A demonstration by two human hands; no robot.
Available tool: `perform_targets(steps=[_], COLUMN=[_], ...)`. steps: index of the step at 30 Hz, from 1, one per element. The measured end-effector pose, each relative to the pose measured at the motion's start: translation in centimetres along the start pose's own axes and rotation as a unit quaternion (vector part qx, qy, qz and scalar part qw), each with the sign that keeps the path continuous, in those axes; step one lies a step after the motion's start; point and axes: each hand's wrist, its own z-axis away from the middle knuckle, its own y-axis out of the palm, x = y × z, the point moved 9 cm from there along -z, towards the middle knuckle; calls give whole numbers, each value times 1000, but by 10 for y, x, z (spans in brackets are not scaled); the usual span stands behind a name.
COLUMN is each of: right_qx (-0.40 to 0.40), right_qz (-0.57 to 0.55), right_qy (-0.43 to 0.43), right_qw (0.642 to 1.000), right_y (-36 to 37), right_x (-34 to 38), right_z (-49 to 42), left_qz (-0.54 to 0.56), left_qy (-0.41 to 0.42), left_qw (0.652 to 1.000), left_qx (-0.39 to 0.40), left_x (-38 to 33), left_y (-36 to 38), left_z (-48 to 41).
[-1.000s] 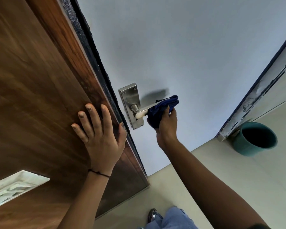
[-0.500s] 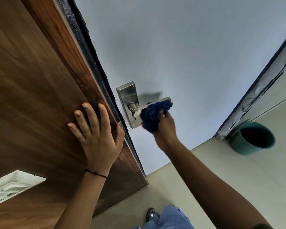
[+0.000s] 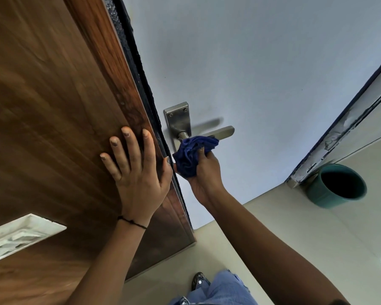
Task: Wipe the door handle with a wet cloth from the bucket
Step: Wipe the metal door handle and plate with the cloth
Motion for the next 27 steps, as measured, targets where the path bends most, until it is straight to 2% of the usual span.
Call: perform_targets(steps=[6,10,17,23,27], right_qx=[-1,4,10,22,-30], right_qz=[132,181,306,433,481], right_qy=[-32,-41,-78,-142,-186], right_qw=[991,983,949,890,856], right_y=[3,3,8,2,-31], right_x=[-13,-13,-2,17,32], right_z=[3,4,9,11,11], left_qz=[10,10,-4,-6,-13], left_qy=[0,3,1,1,-1], left_qw=[1000,1000,1000,1000,1000], left_qx=[-1,2,0,-8,-11], left_x=[0,0,1,1,1], left_y=[-2,-2,1,0,1], left_z=[1,0,1,2,1])
